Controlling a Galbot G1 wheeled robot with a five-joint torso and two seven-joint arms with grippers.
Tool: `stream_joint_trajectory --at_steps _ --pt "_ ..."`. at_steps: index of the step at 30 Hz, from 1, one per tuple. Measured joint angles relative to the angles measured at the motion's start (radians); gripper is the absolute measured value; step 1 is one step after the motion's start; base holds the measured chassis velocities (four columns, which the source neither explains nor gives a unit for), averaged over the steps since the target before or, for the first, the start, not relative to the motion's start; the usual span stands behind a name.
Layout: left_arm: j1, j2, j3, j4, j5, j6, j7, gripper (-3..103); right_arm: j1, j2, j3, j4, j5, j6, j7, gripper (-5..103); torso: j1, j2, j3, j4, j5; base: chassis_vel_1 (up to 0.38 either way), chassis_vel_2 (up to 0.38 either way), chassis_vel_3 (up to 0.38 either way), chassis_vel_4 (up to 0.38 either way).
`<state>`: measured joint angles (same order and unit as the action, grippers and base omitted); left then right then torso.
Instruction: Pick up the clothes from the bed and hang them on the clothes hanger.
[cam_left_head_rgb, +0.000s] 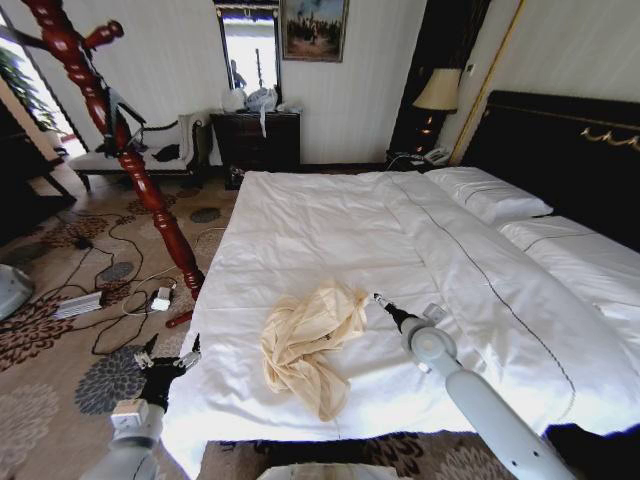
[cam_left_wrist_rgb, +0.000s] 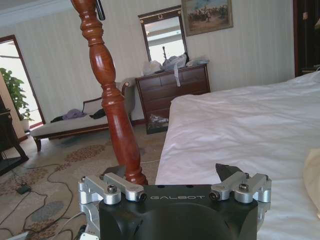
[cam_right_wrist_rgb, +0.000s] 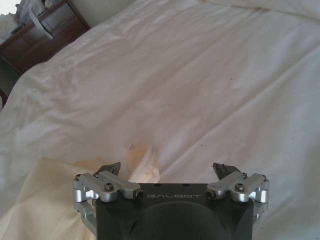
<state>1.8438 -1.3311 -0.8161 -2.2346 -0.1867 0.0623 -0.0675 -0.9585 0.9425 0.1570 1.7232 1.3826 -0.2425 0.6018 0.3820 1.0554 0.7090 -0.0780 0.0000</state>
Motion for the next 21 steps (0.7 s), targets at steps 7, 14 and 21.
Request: stream_joint_trajectory --at_steps 7,14,21 --pt "0.004 -0.001 -0.009 -0.005 0.005 0.002 -0.005 100 0.07 0.033 -0.057 -0.058 -0.014 -0.027 0.012 100 0.0 0.0 0.0 0.0001 0.0 0.0 0.0 0.0 0.0" --pt "0.001 -0.02 -0.005 0.002 0.014 0.003 -0.006 100 0.093 0.037 -0.085 -0.081 -0.03 -0.028 0.012 89 0.0 0.0 0.0 0.0001 0.0 0.0 0.0 0.0 0.0" --pt "-0.004 -0.026 -0.004 0.005 0.017 0.003 -0.01 100 0.102 0.031 -0.1 -0.089 -0.051 -0.031 0.024 62 0.0 0.0 0.0 0.0001 0.0 0.0 0.0 0.0 0.0"
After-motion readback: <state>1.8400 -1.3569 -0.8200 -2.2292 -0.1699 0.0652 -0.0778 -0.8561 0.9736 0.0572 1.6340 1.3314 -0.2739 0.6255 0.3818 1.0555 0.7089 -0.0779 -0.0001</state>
